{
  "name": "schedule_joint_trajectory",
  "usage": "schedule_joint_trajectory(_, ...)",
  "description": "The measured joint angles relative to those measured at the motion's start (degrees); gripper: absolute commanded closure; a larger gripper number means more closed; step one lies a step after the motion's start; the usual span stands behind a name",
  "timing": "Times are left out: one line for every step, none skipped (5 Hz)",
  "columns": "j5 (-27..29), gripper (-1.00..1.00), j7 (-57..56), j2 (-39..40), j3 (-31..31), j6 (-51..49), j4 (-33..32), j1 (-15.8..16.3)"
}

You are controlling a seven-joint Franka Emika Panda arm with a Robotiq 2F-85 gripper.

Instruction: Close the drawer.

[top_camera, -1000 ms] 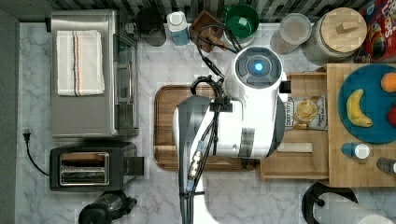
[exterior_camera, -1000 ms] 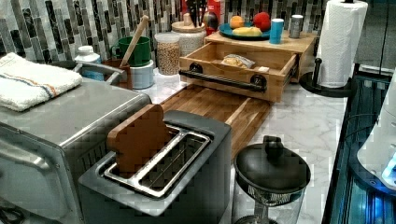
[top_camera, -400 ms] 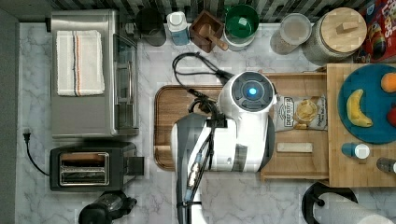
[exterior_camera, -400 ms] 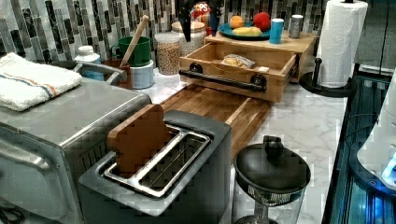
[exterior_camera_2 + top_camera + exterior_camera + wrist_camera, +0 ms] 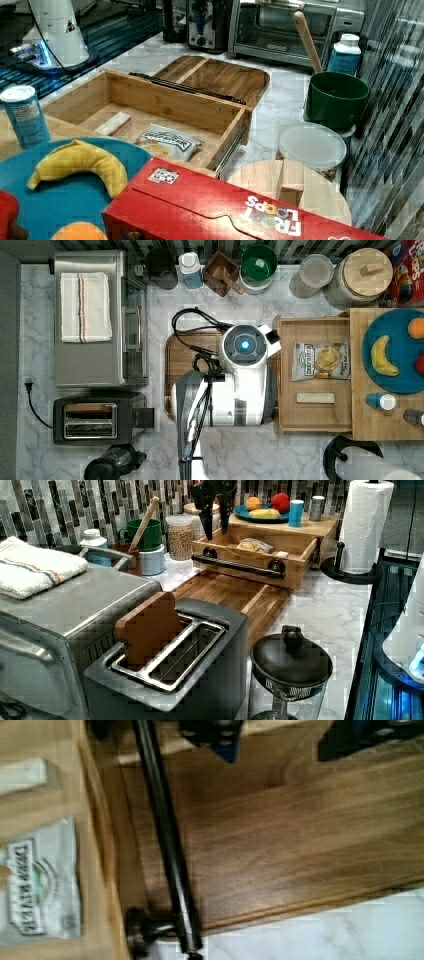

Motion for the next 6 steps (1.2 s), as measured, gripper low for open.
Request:
schedule_joint_trajectory(3.27, 1.0, -4.9, 0.4, 0.76, 6.85, -3.58, 0.39)
schedule_joint_trajectory(4.17, 1.0, -11.81, 2.45, 0.85, 10.24, -5.6, 0.23)
schedule_joint_trajectory(4.16, 1.0, -12.73, 5.95, 0.82, 11.3, -6.04, -0.04)
schedule_joint_trajectory(4.17, 1.0, -12.73, 9.2, 0.82, 12.23, -6.15, -0.02)
schedule_joint_trajectory(0.27, 1.0, -13.23, 11.2, 0.18, 12.25, -6.49, 0.13)
schedule_joint_trajectory(-0.97, 1.0, -15.44, 11.81, -0.09, 12.81, -7.05, -0.84)
